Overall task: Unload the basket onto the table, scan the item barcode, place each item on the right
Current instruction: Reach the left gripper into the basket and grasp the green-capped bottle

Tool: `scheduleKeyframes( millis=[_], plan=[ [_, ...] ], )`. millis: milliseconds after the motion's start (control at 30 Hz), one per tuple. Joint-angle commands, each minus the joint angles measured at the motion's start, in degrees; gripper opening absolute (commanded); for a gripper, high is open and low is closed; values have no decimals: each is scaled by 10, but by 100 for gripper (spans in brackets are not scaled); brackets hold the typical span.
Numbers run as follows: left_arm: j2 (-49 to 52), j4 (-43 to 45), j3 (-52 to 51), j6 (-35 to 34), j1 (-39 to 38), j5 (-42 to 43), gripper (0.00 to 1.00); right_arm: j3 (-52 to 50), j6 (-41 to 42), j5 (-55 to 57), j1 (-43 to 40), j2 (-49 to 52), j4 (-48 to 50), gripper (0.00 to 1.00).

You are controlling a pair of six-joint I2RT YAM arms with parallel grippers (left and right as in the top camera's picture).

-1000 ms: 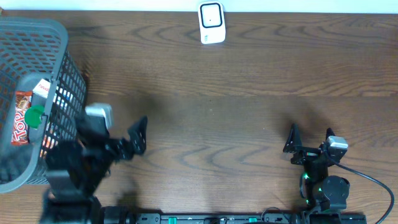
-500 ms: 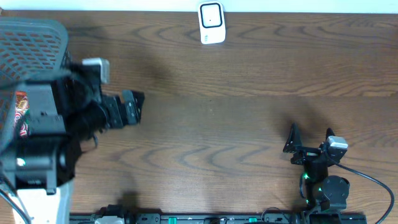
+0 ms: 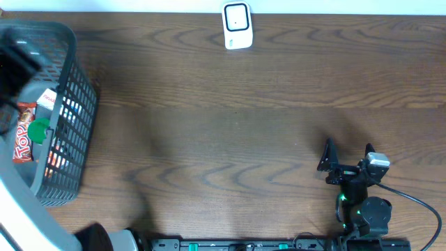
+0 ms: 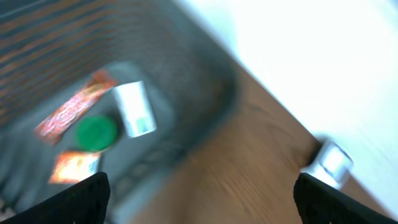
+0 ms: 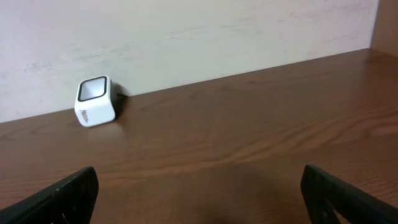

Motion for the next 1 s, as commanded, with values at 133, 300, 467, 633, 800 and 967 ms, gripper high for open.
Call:
scheduleKeyframes(
  millis=[133,300,467,633,800,967],
  plan=[
    [104,-25,6,-93,118,-24,95,-1,6,5,5,-3,-2,99],
    [152,-45,1,-92,125,-65,95,-1,6,5,5,-3,-2,99],
    [192,-58,-7,-88,125,-99,95,-1,6,5,5,-3,-2,99],
    [228,-58,-22,-79,125,-99,95,-1,6,5,5,-3,-2,99],
    [271,-43,-50,-77,125,-99,95,-1,6,5,5,-3,-2,99],
    [306,-26,-90,-73,125,-99,95,-1,6,5,5,-3,-2,99]
  ],
)
